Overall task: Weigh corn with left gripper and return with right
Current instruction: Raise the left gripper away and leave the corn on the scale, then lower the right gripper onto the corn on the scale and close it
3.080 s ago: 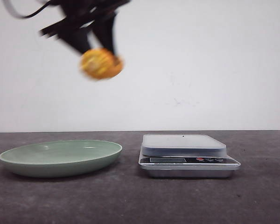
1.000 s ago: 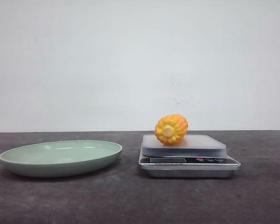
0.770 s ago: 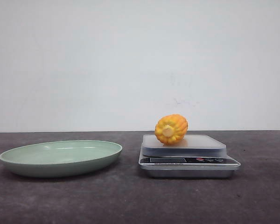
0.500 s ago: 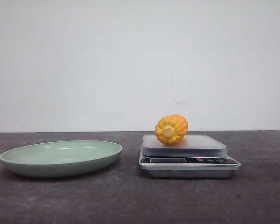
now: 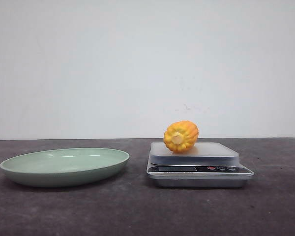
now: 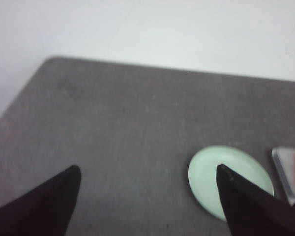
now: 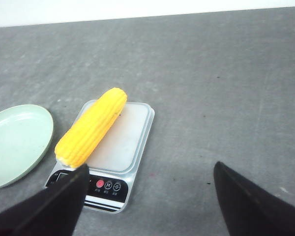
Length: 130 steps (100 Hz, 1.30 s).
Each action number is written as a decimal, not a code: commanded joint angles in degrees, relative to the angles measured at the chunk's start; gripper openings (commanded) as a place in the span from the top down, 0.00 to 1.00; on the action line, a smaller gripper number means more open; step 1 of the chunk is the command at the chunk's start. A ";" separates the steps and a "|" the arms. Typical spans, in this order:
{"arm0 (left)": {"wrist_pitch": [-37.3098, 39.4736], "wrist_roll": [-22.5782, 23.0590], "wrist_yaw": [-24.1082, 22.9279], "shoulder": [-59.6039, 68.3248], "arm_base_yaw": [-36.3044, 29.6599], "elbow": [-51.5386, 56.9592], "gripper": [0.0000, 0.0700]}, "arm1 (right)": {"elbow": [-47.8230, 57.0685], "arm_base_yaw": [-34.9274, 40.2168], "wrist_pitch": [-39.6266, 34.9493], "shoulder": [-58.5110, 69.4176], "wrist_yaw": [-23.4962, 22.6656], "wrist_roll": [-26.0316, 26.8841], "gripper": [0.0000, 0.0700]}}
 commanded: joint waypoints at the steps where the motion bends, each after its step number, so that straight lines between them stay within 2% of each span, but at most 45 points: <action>1: -2.47 -2.54 0.50 -2.49 -0.24 -2.21 0.26 | 1.05 0.90 1.33 1.57 -0.76 -0.11 0.21; 16: -2.47 -3.80 1.29 -8.48 0.17 -7.93 0.27 | 2.25 3.50 3.74 6.25 -0.98 0.61 0.21; 36: -2.47 -3.56 1.29 -9.81 0.17 -9.31 0.27 | 7.87 8.46 8.50 17.16 0.72 2.21 0.21; 63: -2.45 -2.58 1.29 -9.70 0.15 -9.57 0.27 | 20.52 15.72 8.41 39.54 3.78 4.28 0.21; 78: -2.45 -1.95 1.49 -9.70 0.15 -9.64 0.27 | 25.59 17.35 8.41 50.73 4.04 5.92 0.21; 88: -2.45 -1.81 1.60 -9.70 0.15 -9.64 0.27 | 27.39 18.34 8.46 56.50 5.77 6.60 0.21; 108: -2.45 0.07 3.21 -9.70 0.15 -9.64 0.27 | 27.78 19.23 9.51 63.98 6.54 8.46 0.21; 130: -2.45 1.51 3.48 -9.70 0.15 -9.66 0.27 | 27.80 21.05 12.22 66.64 6.54 10.25 0.21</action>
